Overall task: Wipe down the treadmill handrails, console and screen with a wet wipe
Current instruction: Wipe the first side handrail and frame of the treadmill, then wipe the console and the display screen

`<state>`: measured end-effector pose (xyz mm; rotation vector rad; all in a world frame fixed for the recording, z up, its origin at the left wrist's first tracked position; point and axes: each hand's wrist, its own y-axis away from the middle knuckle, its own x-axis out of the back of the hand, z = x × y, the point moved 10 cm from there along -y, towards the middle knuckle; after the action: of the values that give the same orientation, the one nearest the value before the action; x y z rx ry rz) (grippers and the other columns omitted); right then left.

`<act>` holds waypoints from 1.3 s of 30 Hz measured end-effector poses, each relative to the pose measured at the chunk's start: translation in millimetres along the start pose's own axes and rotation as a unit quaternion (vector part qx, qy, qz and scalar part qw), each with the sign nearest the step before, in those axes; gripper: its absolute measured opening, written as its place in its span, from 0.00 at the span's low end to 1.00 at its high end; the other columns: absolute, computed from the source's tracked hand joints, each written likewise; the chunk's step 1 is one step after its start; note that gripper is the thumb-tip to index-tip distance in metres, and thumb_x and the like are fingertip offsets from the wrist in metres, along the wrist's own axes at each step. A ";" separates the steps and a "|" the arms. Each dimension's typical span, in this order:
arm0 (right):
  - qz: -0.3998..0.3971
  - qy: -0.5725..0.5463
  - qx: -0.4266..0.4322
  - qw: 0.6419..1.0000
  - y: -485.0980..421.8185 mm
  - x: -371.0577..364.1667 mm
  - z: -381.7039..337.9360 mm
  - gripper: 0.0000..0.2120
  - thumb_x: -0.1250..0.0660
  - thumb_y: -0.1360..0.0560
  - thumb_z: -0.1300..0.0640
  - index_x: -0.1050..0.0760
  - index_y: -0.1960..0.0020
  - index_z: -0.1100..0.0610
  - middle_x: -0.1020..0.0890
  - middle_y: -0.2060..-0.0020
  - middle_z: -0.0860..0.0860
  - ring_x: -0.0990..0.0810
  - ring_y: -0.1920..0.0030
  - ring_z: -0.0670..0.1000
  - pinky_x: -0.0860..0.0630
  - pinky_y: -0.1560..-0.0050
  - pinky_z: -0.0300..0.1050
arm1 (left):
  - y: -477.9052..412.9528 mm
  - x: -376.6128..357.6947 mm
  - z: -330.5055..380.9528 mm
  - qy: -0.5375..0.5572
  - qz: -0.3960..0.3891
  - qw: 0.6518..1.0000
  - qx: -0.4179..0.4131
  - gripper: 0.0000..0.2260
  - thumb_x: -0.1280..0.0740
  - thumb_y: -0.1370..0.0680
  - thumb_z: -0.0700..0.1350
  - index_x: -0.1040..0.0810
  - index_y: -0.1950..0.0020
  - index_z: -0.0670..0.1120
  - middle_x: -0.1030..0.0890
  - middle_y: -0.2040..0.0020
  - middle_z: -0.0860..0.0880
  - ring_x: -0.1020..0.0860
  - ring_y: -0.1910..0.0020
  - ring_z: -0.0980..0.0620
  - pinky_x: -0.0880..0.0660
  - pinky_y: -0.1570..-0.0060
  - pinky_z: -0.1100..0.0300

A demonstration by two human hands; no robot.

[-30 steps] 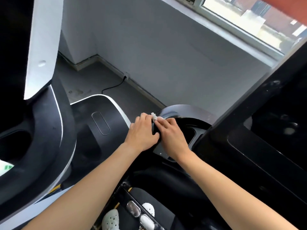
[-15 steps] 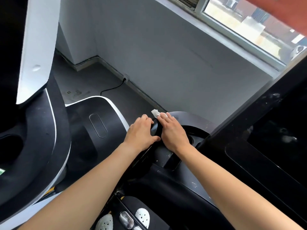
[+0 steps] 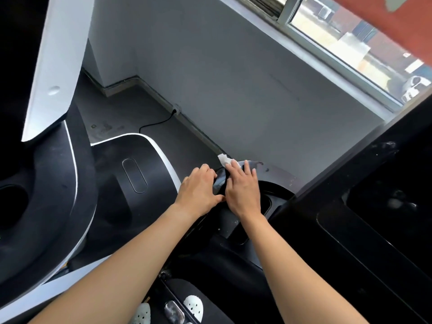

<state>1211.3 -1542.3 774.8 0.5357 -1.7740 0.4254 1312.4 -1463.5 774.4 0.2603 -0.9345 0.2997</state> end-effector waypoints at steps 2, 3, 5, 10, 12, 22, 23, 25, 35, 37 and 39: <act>0.039 0.012 -0.071 0.997 0.6 10.4 28.0 0.23 0.43 0.18 0.59 0.30 0.24 0.50 0.33 0.22 0.46 0.45 0.19 0.57 0.52 0.19 0.56 | 0.2 0.1 0.7 0.001 -0.002 1.000 0.000 0.31 0.24 0.27 0.61 0.26 0.31 0.47 0.27 0.38 0.51 0.28 0.38 0.49 0.26 0.38 0.49; 0.058 0.008 -0.117 0.991 2.1 17.0 44.6 0.23 0.43 0.18 0.59 0.30 0.24 0.50 0.32 0.22 0.46 0.44 0.19 0.58 0.53 0.19 0.56 | 0.5 0.1 0.9 0.001 -0.003 1.000 0.001 0.31 0.24 0.27 0.61 0.26 0.31 0.47 0.27 0.38 0.51 0.28 0.38 0.49 0.27 0.37 0.49; 0.079 -0.003 -0.178 0.981 5.8 23.7 64.6 0.23 0.44 0.17 0.59 0.30 0.23 0.49 0.32 0.22 0.47 0.44 0.19 0.59 0.53 0.19 0.56 | 0.7 0.6 1.6 -0.003 -0.003 1.000 0.003 0.31 0.25 0.27 0.61 0.26 0.30 0.47 0.28 0.38 0.52 0.28 0.38 0.49 0.27 0.37 0.49; 0.043 0.022 -0.071 0.996 3.2 12.3 29.3 0.23 0.45 0.17 0.58 0.32 0.23 0.56 0.33 0.21 0.52 0.45 0.19 0.59 0.53 0.18 0.55 | -0.6 -1.5 6.2 -0.033 -0.002 0.999 -0.001 0.29 0.26 0.27 0.60 0.27 0.31 0.47 0.28 0.38 0.50 0.29 0.39 0.48 0.27 0.38 0.49; 0.014 0.063 0.026 0.998 10.2 3.3 8.7 0.26 0.49 0.19 0.56 0.32 0.23 0.59 0.33 0.22 0.55 0.44 0.19 0.60 0.49 0.18 0.56 | -2.2 -2.5 9.2 -0.040 0.003 0.999 -0.003 0.29 0.27 0.27 0.60 0.27 0.31 0.47 0.28 0.38 0.50 0.29 0.40 0.47 0.27 0.39 0.49; 0.067 0.076 -0.123 0.987 29.2 20.0 49.8 0.26 0.44 0.19 0.61 0.37 0.21 0.62 0.36 0.20 0.58 0.43 0.19 0.62 0.46 0.19 0.56 | -4.1 -11.3 20.7 -0.019 -0.006 0.999 -0.032 0.27 0.29 0.25 0.53 0.29 0.28 0.48 0.30 0.31 0.52 0.31 0.35 0.47 0.30 0.37 0.49; 0.060 0.078 -0.095 0.991 32.4 14.8 39.8 0.27 0.43 0.19 0.61 0.37 0.21 0.63 0.37 0.20 0.59 0.44 0.19 0.61 0.46 0.19 0.55 | -5.5 -11.5 22.1 -0.024 -0.006 0.999 -0.033 0.27 0.28 0.25 0.53 0.28 0.28 0.48 0.30 0.32 0.52 0.31 0.35 0.46 0.30 0.37 0.49; 0.049 0.096 -0.040 0.993 39.5 6.8 23.9 0.27 0.41 0.20 0.60 0.37 0.22 0.65 0.36 0.21 0.62 0.42 0.19 0.60 0.45 0.19 0.56 | -8.1 -11.5 26.7 -0.033 -0.003 0.999 -0.041 0.26 0.28 0.25 0.53 0.28 0.29 0.48 0.30 0.32 0.51 0.31 0.34 0.46 0.30 0.38 0.49; 0.037 0.082 -0.138 0.986 19.2 20.6 56.2 0.27 0.47 0.17 0.58 0.43 0.19 0.64 0.41 0.19 0.60 0.47 0.18 0.60 0.51 0.19 0.54 | -16.1 -17.3 35.2 -0.034 -0.010 0.997 -0.069 0.27 0.28 0.25 0.49 0.28 0.27 0.48 0.29 0.30 0.51 0.30 0.33 0.48 0.30 0.36 0.48; 0.008 0.092 -0.052 0.994 7.5 13.0 39.0 0.27 0.47 0.16 0.58 0.43 0.19 0.62 0.41 0.19 0.58 0.46 0.18 0.58 0.52 0.19 0.53 | -17.6 -17.8 33.5 -0.031 -0.006 0.997 -0.066 0.27 0.28 0.26 0.50 0.27 0.27 0.48 0.28 0.31 0.52 0.29 0.34 0.48 0.29 0.38 0.49; -0.022 0.102 0.024 0.994 -0.5 6.0 25.5 0.26 0.47 0.16 0.57 0.42 0.19 0.61 0.40 0.19 0.58 0.45 0.18 0.58 0.51 0.20 0.53 | -18.5 -17.4 31.3 -0.026 0.000 0.997 -0.066 0.27 0.28 0.26 0.51 0.26 0.28 0.48 0.27 0.32 0.53 0.29 0.36 0.48 0.28 0.40 0.49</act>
<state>1190.0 -1557.4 774.0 0.5447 -1.5576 0.4769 1285.9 -1493.9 776.3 0.1476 -1.0012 0.2302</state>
